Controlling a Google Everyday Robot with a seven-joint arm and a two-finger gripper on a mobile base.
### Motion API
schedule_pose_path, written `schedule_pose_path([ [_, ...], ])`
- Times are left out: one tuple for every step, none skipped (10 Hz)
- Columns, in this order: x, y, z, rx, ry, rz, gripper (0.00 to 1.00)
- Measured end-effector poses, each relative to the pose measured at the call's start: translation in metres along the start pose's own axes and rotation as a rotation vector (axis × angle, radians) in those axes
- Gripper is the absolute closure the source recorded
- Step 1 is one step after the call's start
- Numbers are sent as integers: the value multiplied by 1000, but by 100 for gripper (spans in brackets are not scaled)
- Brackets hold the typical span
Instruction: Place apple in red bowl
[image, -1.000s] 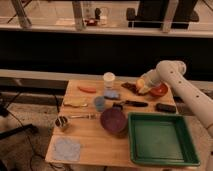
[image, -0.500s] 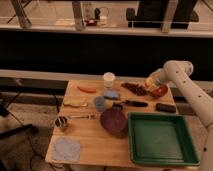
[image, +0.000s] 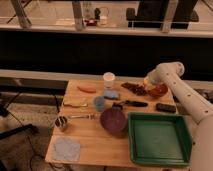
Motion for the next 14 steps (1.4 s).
schedule_pose_path([
  [7, -3, 0, 11, 14, 7, 100],
  [16, -5, -1, 21, 23, 21, 100],
  [28, -7, -4, 31, 31, 40, 100],
  [37, -7, -6, 36, 37, 53, 100],
  [52, -7, -10, 44, 53, 77, 100],
  [56, -5, -10, 44, 55, 90, 100],
  [57, -4, -9, 41, 56, 97, 100],
  [58, -2, -7, 40, 58, 109, 100],
  [59, -1, -5, 40, 61, 113, 100],
  [59, -1, -5, 42, 64, 116, 100],
  [60, -2, -4, 45, 68, 118, 100],
  [59, -4, -4, 51, 72, 119, 100],
  [58, -6, -6, 57, 74, 117, 100],
  [57, -8, -6, 61, 76, 116, 100],
])
